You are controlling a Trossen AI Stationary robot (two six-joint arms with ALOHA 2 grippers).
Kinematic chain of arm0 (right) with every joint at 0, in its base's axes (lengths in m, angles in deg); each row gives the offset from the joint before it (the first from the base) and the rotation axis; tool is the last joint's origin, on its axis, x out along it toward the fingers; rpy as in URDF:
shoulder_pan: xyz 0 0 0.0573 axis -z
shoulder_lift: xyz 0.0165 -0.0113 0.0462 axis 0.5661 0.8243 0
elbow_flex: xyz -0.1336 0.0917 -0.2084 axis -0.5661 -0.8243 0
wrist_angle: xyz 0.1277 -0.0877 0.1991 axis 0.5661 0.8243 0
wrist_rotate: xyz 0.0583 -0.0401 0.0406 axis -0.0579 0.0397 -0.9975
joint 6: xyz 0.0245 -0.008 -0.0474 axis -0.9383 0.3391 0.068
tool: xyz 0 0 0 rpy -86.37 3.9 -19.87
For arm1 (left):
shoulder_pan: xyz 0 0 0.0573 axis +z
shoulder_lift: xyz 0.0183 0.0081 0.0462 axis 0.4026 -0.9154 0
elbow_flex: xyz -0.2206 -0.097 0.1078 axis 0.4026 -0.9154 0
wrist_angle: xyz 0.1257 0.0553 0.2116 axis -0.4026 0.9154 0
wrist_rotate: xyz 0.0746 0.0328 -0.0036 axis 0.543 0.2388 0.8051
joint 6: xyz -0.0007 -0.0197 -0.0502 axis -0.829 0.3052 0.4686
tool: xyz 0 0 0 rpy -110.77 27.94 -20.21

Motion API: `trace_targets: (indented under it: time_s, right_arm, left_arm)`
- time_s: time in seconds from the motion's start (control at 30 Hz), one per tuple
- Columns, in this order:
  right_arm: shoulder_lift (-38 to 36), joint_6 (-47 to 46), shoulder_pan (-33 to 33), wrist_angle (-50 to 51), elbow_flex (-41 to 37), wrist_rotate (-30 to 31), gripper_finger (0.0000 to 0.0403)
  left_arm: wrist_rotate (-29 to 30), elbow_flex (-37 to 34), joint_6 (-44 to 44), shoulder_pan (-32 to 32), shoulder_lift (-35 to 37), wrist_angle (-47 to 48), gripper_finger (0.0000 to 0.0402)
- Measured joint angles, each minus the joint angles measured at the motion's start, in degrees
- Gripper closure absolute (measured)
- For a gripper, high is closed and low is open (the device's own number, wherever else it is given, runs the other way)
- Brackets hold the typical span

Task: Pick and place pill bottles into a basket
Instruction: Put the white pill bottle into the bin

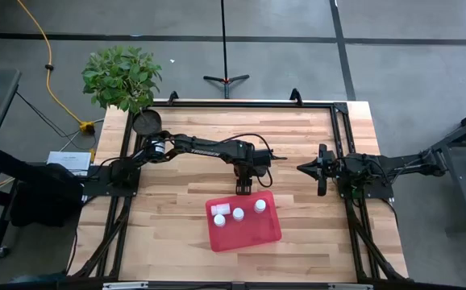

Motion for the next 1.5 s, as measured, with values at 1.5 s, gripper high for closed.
trace_targets:
  time_s: [1.5]
  right_arm:
    - [0.02,0.06,-0.01,0.00,0.00,0.39,0.0403]
  left_arm:
    - [0.02,10.73,1.17,-0.02,-0.11,12.85,0.0195]
